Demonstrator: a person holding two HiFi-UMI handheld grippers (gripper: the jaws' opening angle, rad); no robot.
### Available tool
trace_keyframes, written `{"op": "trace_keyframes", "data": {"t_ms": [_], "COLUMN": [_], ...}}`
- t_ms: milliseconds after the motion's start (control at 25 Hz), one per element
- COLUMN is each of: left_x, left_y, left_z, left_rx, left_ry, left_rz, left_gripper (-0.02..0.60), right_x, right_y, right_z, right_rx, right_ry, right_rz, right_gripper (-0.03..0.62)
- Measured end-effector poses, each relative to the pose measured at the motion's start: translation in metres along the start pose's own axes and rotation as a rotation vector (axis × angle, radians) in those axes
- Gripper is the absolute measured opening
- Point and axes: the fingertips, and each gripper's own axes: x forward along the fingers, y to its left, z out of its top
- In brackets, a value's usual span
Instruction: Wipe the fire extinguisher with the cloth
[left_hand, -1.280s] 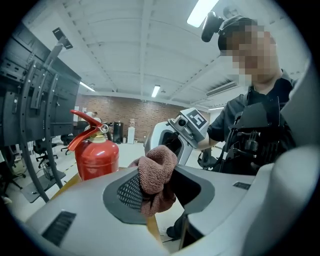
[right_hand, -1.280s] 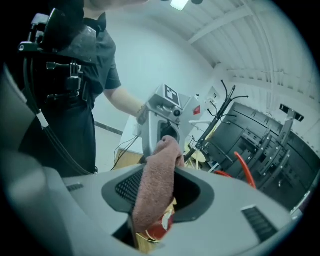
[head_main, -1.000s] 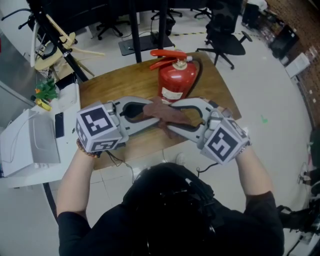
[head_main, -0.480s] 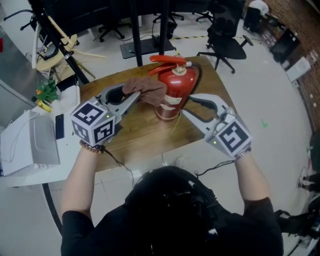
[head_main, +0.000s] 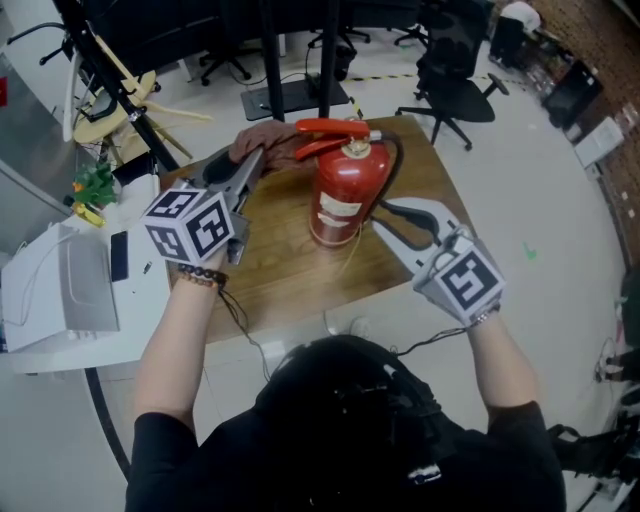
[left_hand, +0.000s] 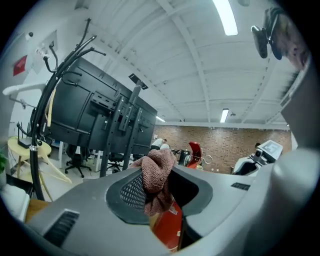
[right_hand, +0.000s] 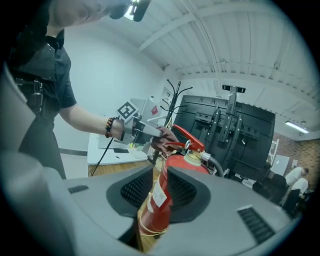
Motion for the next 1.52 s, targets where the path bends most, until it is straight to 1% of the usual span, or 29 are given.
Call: {"op": "trace_keyframes", "data": {"t_ms": [120,200,280,360,520,640,880,1120,1520], "left_x": [0.017,0.029,0.039,0.046,0.052,0.055,0.059,0.062,0.069], "left_y": [-0.006,-0.012,-0.017,-0.019,-0.015,-0.014,-0.010,-0.001,0.012], "left_z": [-0.001,-0.008,-0.021,-0.033,-0.048,-0.058,-0.084,-0.115,-0.166], "left_rx": [-0.065,-0.088,-0.101,-0.125,-0.181,-0.187,-0.173,-0.142,-0.066], "left_ry": [-0.016,0.010,0.052,0.077,0.082,0.095,0.143,0.201,0.305], "left_rz": [-0.057,-0.105,-0.136,-0.153,-0.172,-0.180,-0.154,-0.102,-0.014], "left_gripper": [0.104,0.104,0.104,0.103,0.101,0.100,0.097,0.097,0.097], "right_x": [0.000,0.000,-0.001,-0.002,-0.003,-0.003,0.001,0.004,0.007], "right_y": [0.002,0.002,0.001,-0.001,-0.006,-0.009,-0.013,-0.017,-0.016], "right_z": [-0.005,-0.008,-0.011,-0.015,-0.023,-0.029,-0.035,-0.045,-0.066], "right_rx": [0.003,0.011,0.018,0.027,0.044,0.054,0.069,0.105,0.156], "right_ry": [0.006,0.010,0.014,0.019,0.029,0.038,0.046,0.058,0.089], "right_rz": [0.014,0.021,0.022,0.020,0.016,0.019,0.019,0.007,-0.007], "right_gripper": [0.098,0.098,0.098,0.098,0.095,0.095,0.095,0.092,0.086]}}
